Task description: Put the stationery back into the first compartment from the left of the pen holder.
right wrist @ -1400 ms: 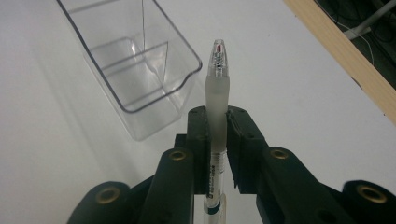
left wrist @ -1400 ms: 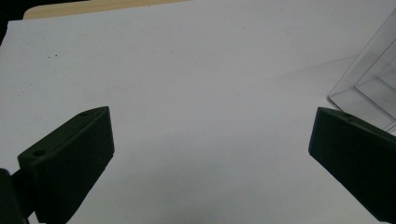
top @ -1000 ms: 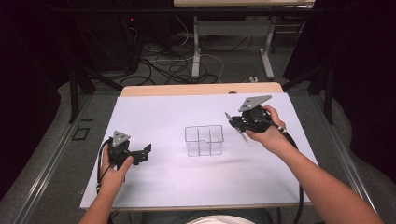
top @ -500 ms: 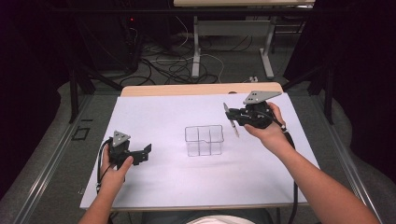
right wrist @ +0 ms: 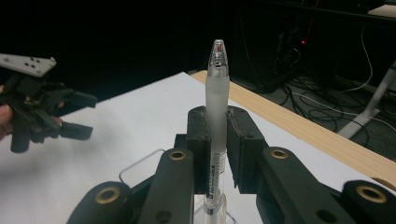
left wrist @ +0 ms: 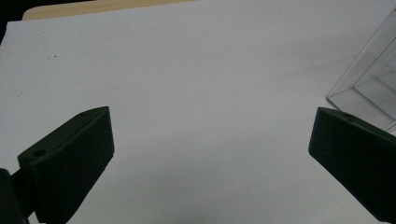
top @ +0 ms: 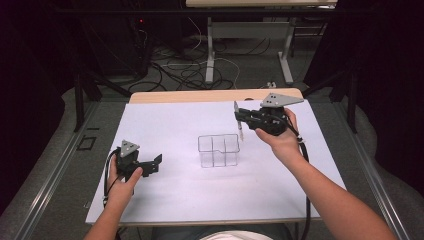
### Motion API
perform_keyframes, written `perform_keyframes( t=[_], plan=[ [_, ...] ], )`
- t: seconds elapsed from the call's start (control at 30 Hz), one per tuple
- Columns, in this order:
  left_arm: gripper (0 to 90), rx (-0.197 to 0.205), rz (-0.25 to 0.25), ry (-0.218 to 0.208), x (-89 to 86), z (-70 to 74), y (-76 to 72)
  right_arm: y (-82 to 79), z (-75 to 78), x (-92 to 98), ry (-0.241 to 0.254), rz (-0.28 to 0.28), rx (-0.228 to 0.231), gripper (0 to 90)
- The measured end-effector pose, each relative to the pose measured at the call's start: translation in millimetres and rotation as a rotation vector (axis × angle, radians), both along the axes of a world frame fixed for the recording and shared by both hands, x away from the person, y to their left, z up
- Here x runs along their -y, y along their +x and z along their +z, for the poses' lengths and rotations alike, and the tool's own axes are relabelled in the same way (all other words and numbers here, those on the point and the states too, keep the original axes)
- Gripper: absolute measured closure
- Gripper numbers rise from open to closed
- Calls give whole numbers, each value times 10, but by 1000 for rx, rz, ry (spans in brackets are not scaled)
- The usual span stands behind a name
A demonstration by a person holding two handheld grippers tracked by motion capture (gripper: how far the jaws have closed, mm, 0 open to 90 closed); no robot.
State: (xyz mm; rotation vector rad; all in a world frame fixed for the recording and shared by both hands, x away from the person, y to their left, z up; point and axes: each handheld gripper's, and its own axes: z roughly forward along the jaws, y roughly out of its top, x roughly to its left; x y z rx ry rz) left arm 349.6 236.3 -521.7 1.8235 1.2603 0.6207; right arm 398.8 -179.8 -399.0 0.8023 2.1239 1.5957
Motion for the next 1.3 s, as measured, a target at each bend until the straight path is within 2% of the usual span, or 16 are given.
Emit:
perform_keyframes(
  t=[0.13,0.57,1.1,1.3],
  plan=[
    [4,3,0,-1,-4,-1,2,8,4,-77,48,9,-4,800],
    [4,6,1,-5,-14,5,-1,9,-26,-355,99,38,21,800],
    [4,2,-5,-2,-16,5,-4,36,-148,-734,118,72,10,800],
    [4,4,-5,0,-17,2,-3,57,-214,-840,100,77,7,800]
  ],
)
